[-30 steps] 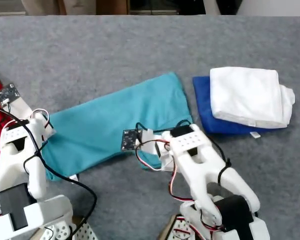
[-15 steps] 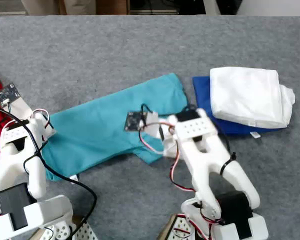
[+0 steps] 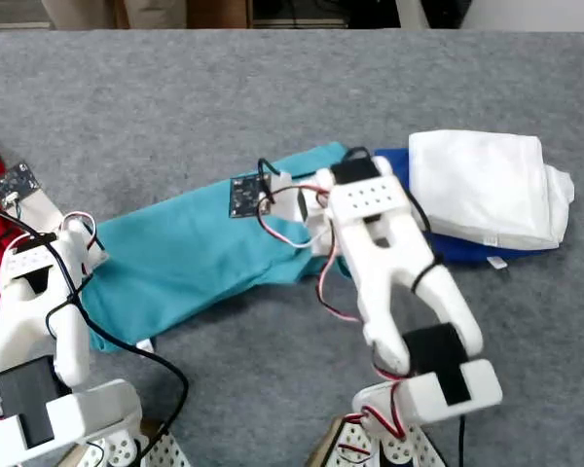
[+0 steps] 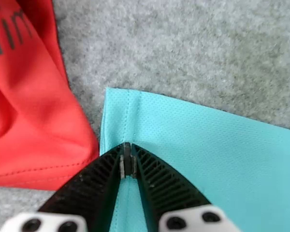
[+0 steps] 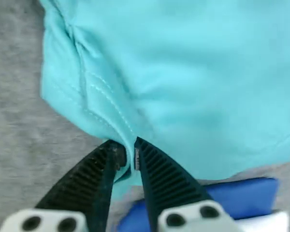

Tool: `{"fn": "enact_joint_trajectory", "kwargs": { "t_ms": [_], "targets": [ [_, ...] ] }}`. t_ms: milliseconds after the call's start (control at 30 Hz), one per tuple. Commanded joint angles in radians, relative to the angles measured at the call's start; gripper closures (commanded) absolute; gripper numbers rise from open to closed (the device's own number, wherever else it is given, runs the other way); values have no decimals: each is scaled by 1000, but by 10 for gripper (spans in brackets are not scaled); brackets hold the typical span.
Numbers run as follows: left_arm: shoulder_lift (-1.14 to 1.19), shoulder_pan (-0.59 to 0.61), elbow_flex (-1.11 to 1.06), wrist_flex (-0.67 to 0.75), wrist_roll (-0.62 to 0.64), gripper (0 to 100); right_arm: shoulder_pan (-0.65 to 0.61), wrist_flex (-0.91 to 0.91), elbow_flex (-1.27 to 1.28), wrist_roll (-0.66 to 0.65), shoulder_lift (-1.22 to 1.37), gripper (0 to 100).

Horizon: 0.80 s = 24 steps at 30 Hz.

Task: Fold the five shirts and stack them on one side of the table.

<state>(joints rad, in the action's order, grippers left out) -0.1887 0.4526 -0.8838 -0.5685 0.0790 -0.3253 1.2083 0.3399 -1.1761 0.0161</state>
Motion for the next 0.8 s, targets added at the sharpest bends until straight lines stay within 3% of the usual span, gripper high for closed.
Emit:
{"fn": "enact_joint_trajectory", "kwargs": {
  "t_ms": [0, 333, 567, 667, 767],
  "targets": [
    [-4, 9, 49, -2, 2, 981, -12, 6, -108, -58, 30, 995],
    [-4, 8, 48, -2, 0, 981, -99, -31, -173, -209, 148, 995],
    [-4, 8, 48, 0, 0, 981, -104, -52, -318, -227, 257, 988],
    [-4, 8, 48, 0, 0, 981, -111, -52, -375, -227, 291, 913],
    [-4, 8, 48, 0, 0, 981, -102, -52, -415, -221, 300, 758]
  ]
}}
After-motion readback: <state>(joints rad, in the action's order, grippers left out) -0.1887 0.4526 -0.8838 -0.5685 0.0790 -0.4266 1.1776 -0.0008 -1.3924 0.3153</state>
